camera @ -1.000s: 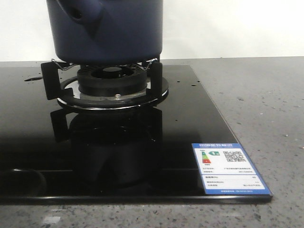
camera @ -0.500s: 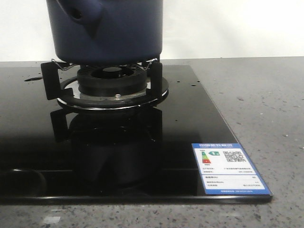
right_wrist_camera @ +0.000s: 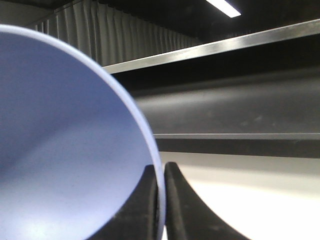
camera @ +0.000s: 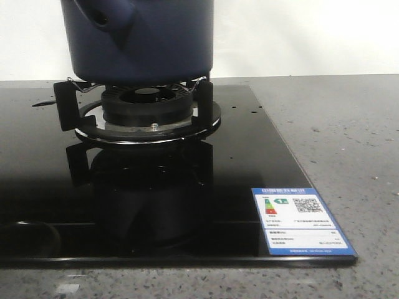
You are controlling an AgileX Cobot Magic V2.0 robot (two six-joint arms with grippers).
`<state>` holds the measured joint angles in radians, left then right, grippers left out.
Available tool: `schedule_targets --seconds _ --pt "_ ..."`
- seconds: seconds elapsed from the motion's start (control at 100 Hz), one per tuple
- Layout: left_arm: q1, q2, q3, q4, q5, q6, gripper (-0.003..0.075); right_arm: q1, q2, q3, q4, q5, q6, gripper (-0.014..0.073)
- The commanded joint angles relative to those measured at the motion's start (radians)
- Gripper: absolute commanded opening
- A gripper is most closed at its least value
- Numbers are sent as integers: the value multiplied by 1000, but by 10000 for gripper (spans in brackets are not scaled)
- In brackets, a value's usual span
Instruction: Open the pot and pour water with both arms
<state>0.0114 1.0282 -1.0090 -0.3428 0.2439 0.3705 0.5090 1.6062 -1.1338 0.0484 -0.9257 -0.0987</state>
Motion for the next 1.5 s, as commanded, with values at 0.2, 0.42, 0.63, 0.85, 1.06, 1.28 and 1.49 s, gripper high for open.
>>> schedule_targets --seconds 0.2,0.42,0.63,0.85,1.06,1.28,1.49 --pt "3 -29 -35 -30 -101 -1 386 0 -49 -28 -6 -89 -3 -42" --pt "-32 -29 -36 -36 -105 -1 386 -4 -108 -73 -4 156 -3 -42" --pt "-127 -29 -38 -43 -151 -1 386 -83 -212 -268 25 807 -3 -42" --pt "-246 -29 -38 -52 -202 -1 386 -281 -228 -503 27 1628 -2 -42" --pt "-330 -29 -38 -52 -231 -1 386 -453 -224 -439 50 2019 16 -42" --pt "-363 -29 -38 -52 -238 -1 386 -510 -226 -254 52 2008 16 -42" --pt "-363 -29 -38 -52 -238 -1 386 -512 -226 -151 52 1927 16 -42"
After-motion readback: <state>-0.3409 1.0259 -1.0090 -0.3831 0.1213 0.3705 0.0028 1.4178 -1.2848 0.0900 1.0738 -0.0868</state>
